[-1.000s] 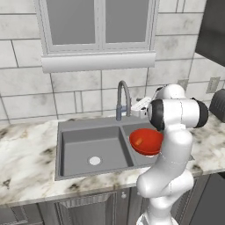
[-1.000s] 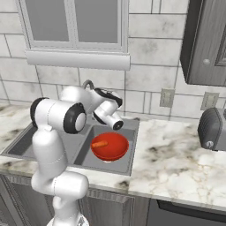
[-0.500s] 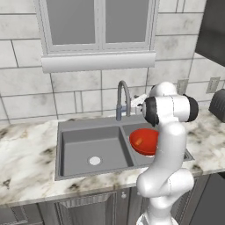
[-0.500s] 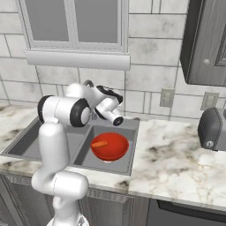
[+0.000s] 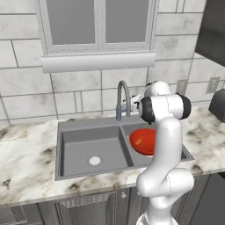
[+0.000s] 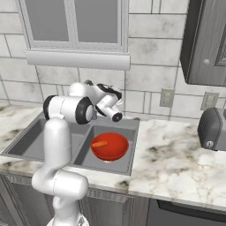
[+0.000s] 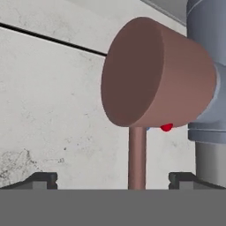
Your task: Pick the carrot from the cabinet and place it in the bowl. Then pick the bowl and place it in the sink. Then turn on the sink facuet.
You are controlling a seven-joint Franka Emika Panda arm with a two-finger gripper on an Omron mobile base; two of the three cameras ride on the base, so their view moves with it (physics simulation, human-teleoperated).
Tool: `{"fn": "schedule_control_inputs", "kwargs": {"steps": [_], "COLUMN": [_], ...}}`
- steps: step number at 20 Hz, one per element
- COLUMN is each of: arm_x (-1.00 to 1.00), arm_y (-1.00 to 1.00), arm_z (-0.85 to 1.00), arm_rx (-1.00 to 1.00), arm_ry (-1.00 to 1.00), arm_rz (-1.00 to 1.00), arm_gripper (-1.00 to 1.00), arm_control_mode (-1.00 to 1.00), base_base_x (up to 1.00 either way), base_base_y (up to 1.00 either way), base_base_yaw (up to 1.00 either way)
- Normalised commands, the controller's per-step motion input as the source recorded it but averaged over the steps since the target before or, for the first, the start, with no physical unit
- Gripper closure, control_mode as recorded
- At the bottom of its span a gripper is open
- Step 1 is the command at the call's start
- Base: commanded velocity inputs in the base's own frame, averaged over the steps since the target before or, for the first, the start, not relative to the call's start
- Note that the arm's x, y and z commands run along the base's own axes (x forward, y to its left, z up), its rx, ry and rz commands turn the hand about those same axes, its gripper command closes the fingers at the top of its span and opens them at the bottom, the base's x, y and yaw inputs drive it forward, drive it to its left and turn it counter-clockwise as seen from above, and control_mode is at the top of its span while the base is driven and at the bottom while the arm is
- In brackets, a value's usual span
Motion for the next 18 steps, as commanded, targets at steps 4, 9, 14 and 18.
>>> {"fn": "schedule_control_inputs", "kwargs": {"steps": [4, 9, 14, 18], "arm_x": [0.39, 0.18, 0.13, 0.09], "arm_y": [0.0, 0.0, -0.02, -0.08], "arm_z": [-0.14, -0.05, -0.18, -0.27], "arm_rx": [0.0, 0.0, 0.0, 0.0], "arm_ry": [0.1, 0.06, 0.07, 0.09], "arm_rz": [-0.02, 0.0, 0.0, 0.0], "arm_gripper": [-1.0, 1.0, 1.0, 1.0], "arm_control_mode": [-1.0, -1.0, -1.0, -1.0], "base_base_x": [0.0, 0.0, 0.0, 0.0], "base_base_y": [0.0, 0.0, 0.0, 0.0], "base_base_yaw": [0.0, 0.0, 0.0, 0.0]}}
